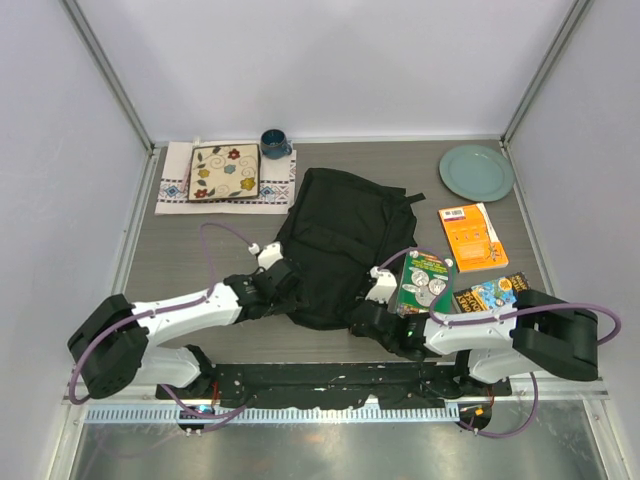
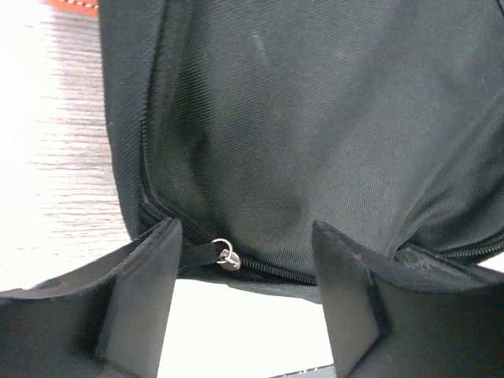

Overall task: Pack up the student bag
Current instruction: Unzip the student bag at the center of the board.

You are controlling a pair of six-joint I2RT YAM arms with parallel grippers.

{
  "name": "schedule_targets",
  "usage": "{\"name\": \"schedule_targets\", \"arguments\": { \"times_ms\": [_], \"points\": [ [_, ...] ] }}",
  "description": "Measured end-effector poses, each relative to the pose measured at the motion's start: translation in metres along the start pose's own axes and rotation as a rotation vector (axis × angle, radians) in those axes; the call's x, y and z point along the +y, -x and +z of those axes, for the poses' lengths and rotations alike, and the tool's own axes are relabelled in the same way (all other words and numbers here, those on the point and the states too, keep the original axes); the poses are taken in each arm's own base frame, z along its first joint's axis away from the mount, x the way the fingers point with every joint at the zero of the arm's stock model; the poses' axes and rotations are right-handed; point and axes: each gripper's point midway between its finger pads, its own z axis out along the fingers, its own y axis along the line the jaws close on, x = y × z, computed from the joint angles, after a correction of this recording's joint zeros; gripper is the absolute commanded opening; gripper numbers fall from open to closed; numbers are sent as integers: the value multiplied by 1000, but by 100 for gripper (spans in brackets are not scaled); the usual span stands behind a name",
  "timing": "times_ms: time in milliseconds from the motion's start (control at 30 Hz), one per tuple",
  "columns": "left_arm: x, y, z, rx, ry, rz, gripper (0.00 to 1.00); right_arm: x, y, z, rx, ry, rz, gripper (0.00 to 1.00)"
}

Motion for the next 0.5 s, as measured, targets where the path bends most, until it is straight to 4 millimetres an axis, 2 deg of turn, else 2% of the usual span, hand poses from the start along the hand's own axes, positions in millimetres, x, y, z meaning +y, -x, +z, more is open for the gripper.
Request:
{"name": "schedule_targets", "arguments": {
  "times_ms": [67,100,133,167,267,367,400,500],
  "points": [
    [4,-1,3,-6,14,-8,51,0,-1,2,-4,-5,7,0],
    [7,-1,4,-8,23,-9,19,0,-1,2,-6,-7,9,0],
    [10,-2,5,-11,30,-10,8,0,-1,2,-8,-8,12,0],
    [12,-2,6,-13,34,-19,2,0,-1,2,-10,-10,15,0],
    [16,-6,10,-14,34,-33,1,0,-1,2,-13,-14,31,10],
    [16,-7,11,-19,14,-48,0,1,1,-1,-9,-10,49,42],
    [15,-8,10,-20,4,-53,0,0,1,-3,-4,-13,48,55],
    [14,-10,6,-13,-23,-69,0,2,7,-15,3,3,66,69]
  ]
}}
